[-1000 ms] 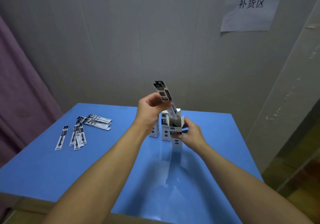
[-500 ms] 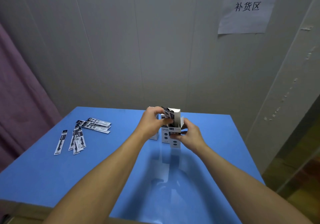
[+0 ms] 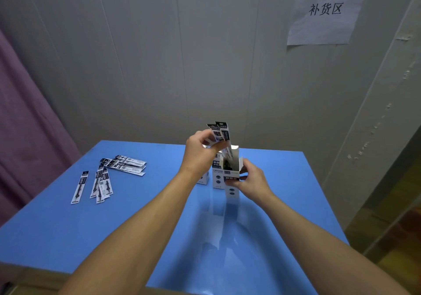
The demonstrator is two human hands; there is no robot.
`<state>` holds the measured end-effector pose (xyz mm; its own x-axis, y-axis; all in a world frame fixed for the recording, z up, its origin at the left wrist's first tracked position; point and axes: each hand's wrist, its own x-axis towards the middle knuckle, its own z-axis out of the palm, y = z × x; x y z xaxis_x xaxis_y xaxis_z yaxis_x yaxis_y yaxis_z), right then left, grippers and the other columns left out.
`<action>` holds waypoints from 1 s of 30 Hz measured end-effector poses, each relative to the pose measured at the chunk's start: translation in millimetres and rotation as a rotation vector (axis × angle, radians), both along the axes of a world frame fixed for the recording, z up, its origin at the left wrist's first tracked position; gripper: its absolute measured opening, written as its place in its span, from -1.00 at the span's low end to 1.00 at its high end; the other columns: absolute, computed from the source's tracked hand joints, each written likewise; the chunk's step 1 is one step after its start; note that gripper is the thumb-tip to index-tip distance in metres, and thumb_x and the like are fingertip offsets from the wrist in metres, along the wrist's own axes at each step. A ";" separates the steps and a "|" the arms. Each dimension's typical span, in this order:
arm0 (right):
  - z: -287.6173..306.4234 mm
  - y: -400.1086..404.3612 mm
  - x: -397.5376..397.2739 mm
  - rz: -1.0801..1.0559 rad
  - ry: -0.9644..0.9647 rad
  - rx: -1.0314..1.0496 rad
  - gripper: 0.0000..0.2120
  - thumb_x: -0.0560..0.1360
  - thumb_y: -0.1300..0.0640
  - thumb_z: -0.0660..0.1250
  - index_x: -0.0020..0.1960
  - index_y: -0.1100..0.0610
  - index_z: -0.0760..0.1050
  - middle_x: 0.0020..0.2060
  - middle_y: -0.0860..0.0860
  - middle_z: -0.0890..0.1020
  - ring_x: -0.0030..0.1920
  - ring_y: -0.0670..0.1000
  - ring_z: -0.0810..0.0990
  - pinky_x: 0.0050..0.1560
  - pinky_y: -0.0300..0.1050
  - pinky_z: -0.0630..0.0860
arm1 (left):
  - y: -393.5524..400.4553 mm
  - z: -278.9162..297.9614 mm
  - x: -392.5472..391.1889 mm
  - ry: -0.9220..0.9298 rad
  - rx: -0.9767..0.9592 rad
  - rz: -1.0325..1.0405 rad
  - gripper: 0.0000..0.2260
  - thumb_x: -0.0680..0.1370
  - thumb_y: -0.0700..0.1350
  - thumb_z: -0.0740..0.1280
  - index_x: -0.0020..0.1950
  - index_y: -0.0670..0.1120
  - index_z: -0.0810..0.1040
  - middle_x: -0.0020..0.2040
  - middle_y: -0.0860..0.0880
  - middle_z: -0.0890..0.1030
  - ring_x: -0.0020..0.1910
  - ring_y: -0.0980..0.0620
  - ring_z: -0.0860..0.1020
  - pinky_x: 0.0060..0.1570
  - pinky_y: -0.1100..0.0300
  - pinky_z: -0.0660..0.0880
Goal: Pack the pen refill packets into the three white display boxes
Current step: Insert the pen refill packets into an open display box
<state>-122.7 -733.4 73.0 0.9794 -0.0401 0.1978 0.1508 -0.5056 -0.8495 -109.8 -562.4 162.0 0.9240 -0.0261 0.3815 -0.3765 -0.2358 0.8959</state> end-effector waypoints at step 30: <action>-10.4 0.7 13.4 0.005 0.088 0.016 -0.56 0.32 0.11 0.61 0.11 -0.05 0.50 -0.03 -0.04 0.65 -0.02 -0.06 0.64 -0.02 -0.01 0.63 | -0.1 -29.7 23.5 0.171 0.412 -0.154 -0.49 0.37 -0.07 0.62 0.27 0.18 0.58 0.20 0.14 0.41 0.32 0.12 0.28 0.27 0.19 0.32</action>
